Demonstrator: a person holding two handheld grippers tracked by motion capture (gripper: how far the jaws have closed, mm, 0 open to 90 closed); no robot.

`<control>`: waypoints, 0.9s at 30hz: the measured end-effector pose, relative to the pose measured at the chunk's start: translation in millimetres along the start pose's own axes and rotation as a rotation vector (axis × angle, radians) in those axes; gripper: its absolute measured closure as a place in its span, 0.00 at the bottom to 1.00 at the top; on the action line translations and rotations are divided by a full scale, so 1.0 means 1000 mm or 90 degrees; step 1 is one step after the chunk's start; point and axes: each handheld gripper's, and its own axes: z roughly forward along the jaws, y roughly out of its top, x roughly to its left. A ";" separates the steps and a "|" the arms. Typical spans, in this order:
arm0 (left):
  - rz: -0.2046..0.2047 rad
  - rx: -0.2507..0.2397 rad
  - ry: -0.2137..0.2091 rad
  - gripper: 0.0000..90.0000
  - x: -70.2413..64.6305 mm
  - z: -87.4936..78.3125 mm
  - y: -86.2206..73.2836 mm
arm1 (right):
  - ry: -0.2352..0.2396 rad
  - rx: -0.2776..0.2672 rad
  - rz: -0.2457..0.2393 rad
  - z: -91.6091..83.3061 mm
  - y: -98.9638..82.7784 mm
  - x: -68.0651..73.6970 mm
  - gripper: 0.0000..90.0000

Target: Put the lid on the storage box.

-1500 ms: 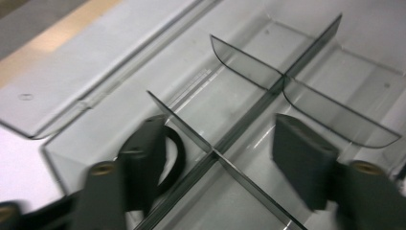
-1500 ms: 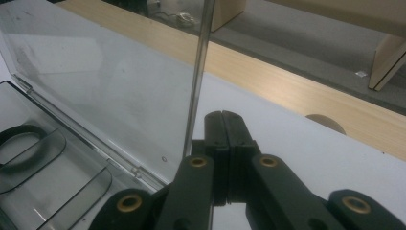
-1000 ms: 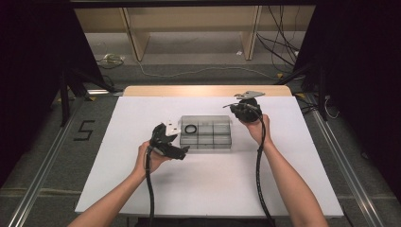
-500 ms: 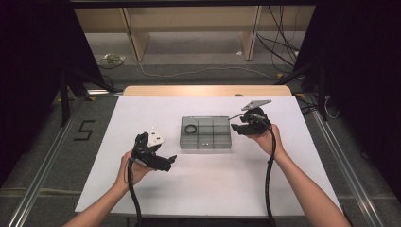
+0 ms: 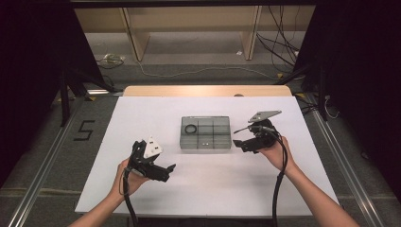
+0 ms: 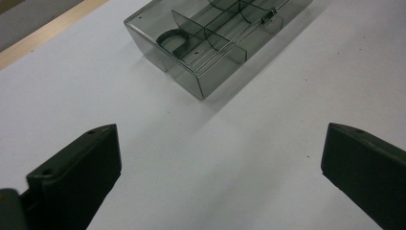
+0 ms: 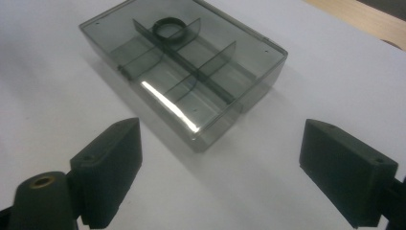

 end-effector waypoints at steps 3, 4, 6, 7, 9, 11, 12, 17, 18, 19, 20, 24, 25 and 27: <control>0.002 -0.007 -0.004 0.00 -0.004 -0.005 -0.002 | 0.006 -0.005 -0.004 -0.009 -0.006 0.008 0.13; 0.005 -0.007 -0.004 0.00 -0.006 -0.007 -0.003 | 0.008 -0.004 -0.003 -0.012 -0.009 0.011 0.12; 0.006 -0.010 -0.006 0.00 -0.008 -0.011 -0.005 | 0.007 -0.007 -0.011 -0.019 -0.014 0.017 0.10; 0.010 -0.009 -0.006 0.00 -0.009 -0.013 -0.006 | 0.009 -0.008 -0.011 -0.022 -0.016 0.019 0.09; 0.010 -0.013 -0.007 0.00 -0.012 -0.016 -0.007 | 0.008 -0.010 -0.012 -0.028 -0.022 0.025 0.07; 0.009 -0.017 -0.008 0.00 -0.014 -0.019 -0.009 | 0.007 -0.012 -0.016 -0.034 -0.028 0.032 0.06; 0.010 -0.018 -0.008 0.00 -0.016 -0.021 -0.010 | 0.007 -0.012 -0.019 -0.037 -0.031 0.035 0.05; 0.013 -0.023 -0.004 0.00 -0.019 -0.029 -0.015 | 0.001 -0.017 -0.025 -0.050 -0.047 0.048 0.03; 0.012 -0.025 -0.003 0.00 -0.020 -0.030 -0.015 | -0.003 -0.015 -0.028 -0.052 -0.050 0.050 0.02; 0.011 -0.027 -0.001 0.00 -0.020 -0.032 -0.016 | -0.004 -0.014 -0.027 -0.055 -0.053 0.052 0.02; 0.007 -0.030 -0.001 0.00 -0.021 -0.033 -0.018 | -0.002 -0.012 -0.025 -0.057 -0.055 0.054 0.01; 0.005 -0.021 -0.005 0.00 -0.024 -0.035 -0.024 | -0.011 -0.008 -0.028 -0.069 -0.068 0.059 0.01; 0.007 -0.018 -0.004 0.00 -0.025 -0.036 -0.026 | -0.012 -0.007 -0.027 -0.072 -0.072 0.060 0.01; 0.009 -0.018 -0.003 0.00 -0.027 -0.038 -0.029 | -0.016 -0.005 -0.024 -0.077 -0.080 0.063 0.01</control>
